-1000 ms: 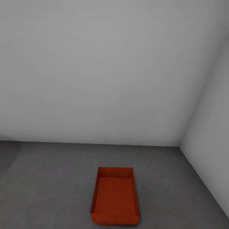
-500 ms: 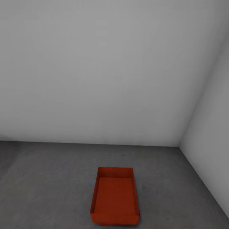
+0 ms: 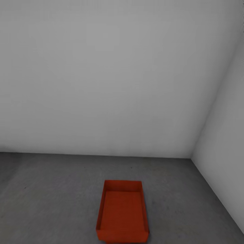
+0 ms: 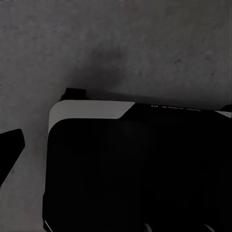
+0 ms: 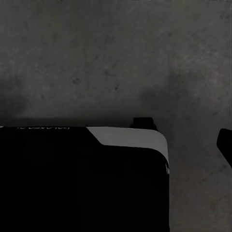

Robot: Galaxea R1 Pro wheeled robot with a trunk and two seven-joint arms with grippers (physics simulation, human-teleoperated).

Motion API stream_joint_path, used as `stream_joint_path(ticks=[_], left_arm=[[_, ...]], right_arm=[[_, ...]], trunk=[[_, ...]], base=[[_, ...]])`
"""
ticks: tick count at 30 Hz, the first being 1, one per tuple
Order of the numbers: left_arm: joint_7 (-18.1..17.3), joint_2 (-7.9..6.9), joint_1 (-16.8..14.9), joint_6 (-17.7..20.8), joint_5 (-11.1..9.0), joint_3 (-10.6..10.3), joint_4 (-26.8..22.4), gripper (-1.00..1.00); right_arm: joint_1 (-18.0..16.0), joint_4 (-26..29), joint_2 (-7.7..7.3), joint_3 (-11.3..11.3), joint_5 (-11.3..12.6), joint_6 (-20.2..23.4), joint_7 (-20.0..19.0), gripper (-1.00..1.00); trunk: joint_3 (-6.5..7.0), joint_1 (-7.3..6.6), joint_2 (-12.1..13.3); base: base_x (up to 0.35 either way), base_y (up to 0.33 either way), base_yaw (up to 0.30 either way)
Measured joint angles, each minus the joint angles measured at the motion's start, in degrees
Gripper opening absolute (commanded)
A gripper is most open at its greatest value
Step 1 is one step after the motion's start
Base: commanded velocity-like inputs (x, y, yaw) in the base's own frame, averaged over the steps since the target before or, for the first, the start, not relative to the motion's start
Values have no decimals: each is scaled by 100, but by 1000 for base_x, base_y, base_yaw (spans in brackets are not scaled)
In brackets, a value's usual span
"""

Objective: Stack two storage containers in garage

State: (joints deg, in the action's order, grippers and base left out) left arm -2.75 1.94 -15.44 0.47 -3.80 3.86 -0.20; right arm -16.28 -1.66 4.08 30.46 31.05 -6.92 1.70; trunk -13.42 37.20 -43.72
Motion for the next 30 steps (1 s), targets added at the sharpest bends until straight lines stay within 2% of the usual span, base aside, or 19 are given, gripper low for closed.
stream_joint_path(ticks=[30], left_arm=[[0, 15, 10, -7, 6, 0, 2, 100]], right_arm=[[0, 4, 0, 0, -4, 8, 0, 100]], trunk=[[255, 0, 0]], base=[[0, 0, 0]])
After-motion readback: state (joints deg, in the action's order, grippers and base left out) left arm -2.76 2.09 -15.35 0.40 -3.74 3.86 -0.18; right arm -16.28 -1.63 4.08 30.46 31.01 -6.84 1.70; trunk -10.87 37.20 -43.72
